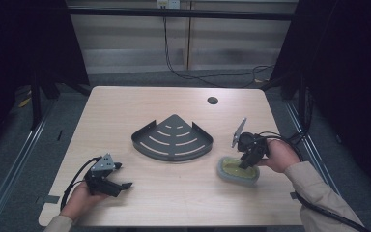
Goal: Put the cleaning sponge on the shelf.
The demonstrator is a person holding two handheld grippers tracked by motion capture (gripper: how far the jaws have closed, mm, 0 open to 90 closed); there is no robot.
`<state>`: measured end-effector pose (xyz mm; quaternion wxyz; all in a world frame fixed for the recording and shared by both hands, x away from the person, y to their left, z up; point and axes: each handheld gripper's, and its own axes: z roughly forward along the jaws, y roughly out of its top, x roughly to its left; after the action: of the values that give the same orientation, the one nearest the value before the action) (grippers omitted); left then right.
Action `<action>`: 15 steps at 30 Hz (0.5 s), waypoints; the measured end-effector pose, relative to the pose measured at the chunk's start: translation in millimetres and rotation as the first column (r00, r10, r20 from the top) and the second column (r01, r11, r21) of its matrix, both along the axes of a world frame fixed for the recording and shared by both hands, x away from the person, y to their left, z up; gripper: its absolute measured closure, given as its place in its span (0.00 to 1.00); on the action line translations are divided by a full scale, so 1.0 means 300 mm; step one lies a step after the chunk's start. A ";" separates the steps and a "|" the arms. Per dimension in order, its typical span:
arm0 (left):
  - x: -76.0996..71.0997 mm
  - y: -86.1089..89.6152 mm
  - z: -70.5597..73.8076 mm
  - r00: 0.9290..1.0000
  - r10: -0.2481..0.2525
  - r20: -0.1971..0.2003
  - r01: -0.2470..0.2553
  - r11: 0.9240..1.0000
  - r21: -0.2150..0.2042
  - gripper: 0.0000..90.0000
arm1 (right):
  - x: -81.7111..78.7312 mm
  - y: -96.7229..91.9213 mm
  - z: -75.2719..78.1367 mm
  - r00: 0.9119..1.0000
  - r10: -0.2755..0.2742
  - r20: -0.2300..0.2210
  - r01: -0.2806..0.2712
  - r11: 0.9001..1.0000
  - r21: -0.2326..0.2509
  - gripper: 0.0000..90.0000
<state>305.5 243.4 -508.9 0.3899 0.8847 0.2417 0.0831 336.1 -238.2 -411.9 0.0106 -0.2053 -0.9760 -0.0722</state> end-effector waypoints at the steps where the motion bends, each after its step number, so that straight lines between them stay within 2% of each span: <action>1: 0.000 0.000 0.000 1.000 -0.001 0.001 0.001 1.000 0.001 0.15 | 0.008 -0.003 0.012 1.000 -0.015 0.000 0.015 1.000 0.005 0.79; 6: 0.000 0.001 0.000 1.000 -0.001 0.001 0.001 1.000 0.001 0.15 | 0.021 -0.002 0.030 0.999 -0.046 0.006 0.046 0.999 0.002 0.79; 8: 0.000 0.000 0.000 1.000 -0.001 0.002 0.001 1.000 0.002 0.15 | 0.030 0.003 0.043 0.997 -0.075 0.004 0.075 0.997 0.002 0.79; 15: 0.000 0.000 0.000 1.000 -0.001 0.002 0.001 1.000 0.001 0.15 | 0.051 0.015 0.070 0.986 -0.164 0.005 0.164 0.986 0.001 0.79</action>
<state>305.6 243.5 -508.8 0.3896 0.8849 0.2410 0.0837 351.4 -233.8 -390.8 0.0023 -0.2846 -0.9558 -0.0734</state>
